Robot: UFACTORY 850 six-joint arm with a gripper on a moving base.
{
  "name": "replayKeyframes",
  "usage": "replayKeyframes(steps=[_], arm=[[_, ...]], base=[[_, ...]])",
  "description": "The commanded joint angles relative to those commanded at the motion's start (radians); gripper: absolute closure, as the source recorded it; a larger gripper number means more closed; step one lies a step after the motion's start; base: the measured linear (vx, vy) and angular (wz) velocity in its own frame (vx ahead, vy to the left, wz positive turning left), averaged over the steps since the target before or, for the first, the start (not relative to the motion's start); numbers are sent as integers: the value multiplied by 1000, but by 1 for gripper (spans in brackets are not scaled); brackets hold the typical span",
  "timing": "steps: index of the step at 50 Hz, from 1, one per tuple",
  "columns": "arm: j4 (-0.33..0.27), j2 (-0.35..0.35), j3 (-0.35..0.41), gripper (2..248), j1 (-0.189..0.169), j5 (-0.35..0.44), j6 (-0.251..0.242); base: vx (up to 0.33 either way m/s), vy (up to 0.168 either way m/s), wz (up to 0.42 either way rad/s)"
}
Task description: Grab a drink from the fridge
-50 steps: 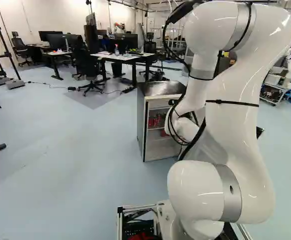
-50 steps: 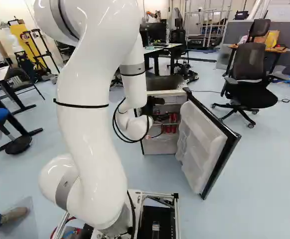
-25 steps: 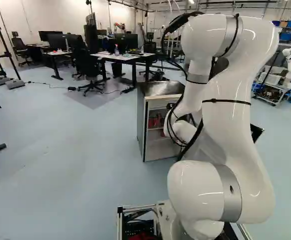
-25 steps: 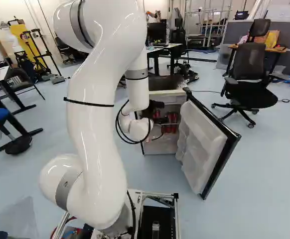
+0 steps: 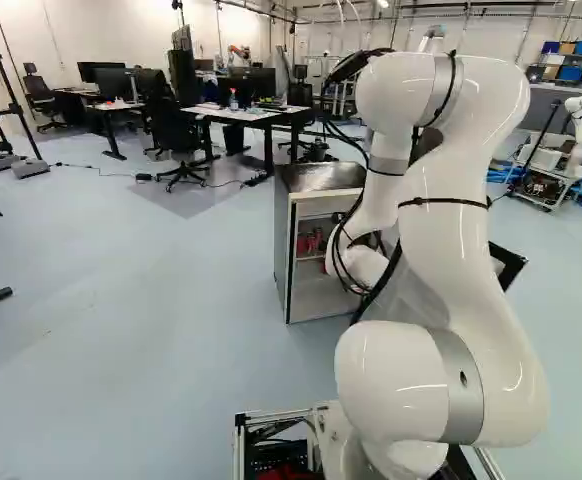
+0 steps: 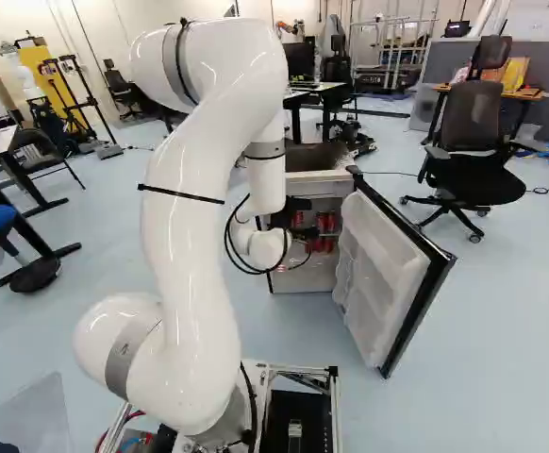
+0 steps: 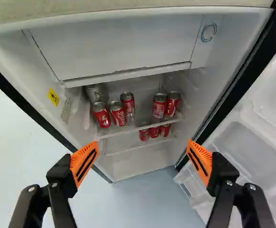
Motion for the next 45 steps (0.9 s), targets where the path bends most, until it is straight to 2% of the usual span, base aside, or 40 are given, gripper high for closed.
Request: replayKeyframes(steps=[23,45], arm=[[6,-103,-81,3,7,4,0],[43,-212,-186,3,17,58,0]], base=[[0,0,0],[0,0,0]])
